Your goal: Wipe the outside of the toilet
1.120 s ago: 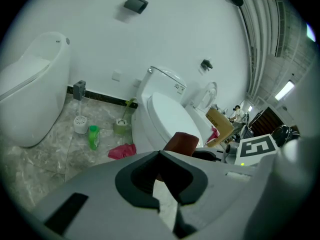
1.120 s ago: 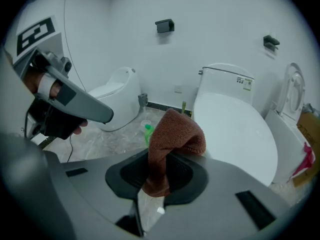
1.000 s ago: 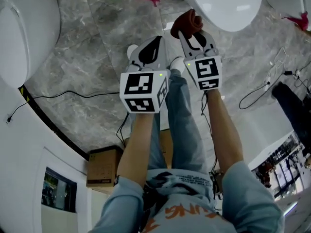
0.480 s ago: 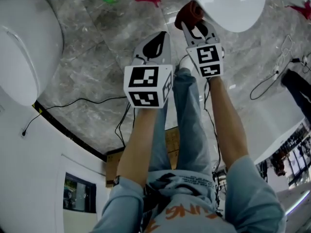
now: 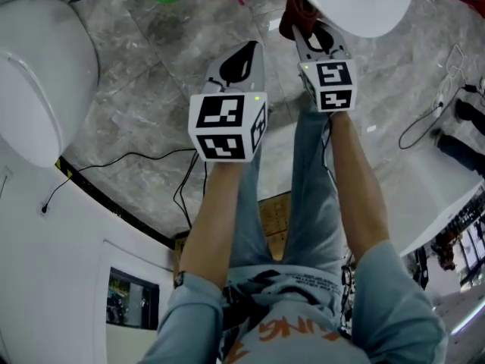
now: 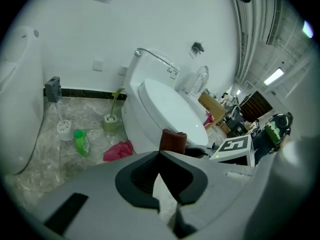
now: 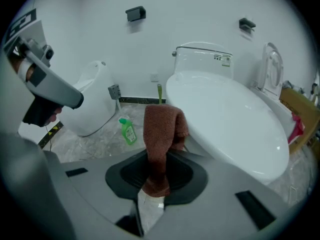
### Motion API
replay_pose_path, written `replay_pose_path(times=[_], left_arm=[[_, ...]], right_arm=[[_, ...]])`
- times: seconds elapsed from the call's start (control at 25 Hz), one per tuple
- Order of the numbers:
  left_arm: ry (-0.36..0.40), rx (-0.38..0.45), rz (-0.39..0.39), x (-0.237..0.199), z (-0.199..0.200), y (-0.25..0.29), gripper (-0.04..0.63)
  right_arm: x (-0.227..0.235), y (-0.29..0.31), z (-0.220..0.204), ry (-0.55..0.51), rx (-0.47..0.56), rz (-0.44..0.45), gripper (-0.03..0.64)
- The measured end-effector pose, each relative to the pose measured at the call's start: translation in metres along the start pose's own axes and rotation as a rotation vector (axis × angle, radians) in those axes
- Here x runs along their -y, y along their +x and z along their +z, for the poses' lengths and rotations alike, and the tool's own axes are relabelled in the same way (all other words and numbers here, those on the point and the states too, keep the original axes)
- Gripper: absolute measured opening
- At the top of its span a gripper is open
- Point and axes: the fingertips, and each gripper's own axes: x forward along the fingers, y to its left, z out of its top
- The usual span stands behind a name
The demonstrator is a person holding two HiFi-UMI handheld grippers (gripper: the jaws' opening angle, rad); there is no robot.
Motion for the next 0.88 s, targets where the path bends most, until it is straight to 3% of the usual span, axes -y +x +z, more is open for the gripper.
replay_pose_path(times=[0.28, 0.44, 0.88], left_arm=[[0.004, -0.007, 0.053, 0.034, -0.013, 0.011, -0.005], [-0.075, 0.028, 0.085, 0.057, -0.021, 0.025, -0.005], [-0.025, 0.021, 0.135, 0.115, -0.038, 0.067, -0.005]], right_arm=[[0.031, -0.024, -0.023, 0.086, 0.043, 0.008, 0.072], [0.049, -0.031, -0.039, 0.077, 0.048, 0.043, 0.072], [0.083, -0.048, -0.071, 0.08, 0.081, 0.11, 0.074]])
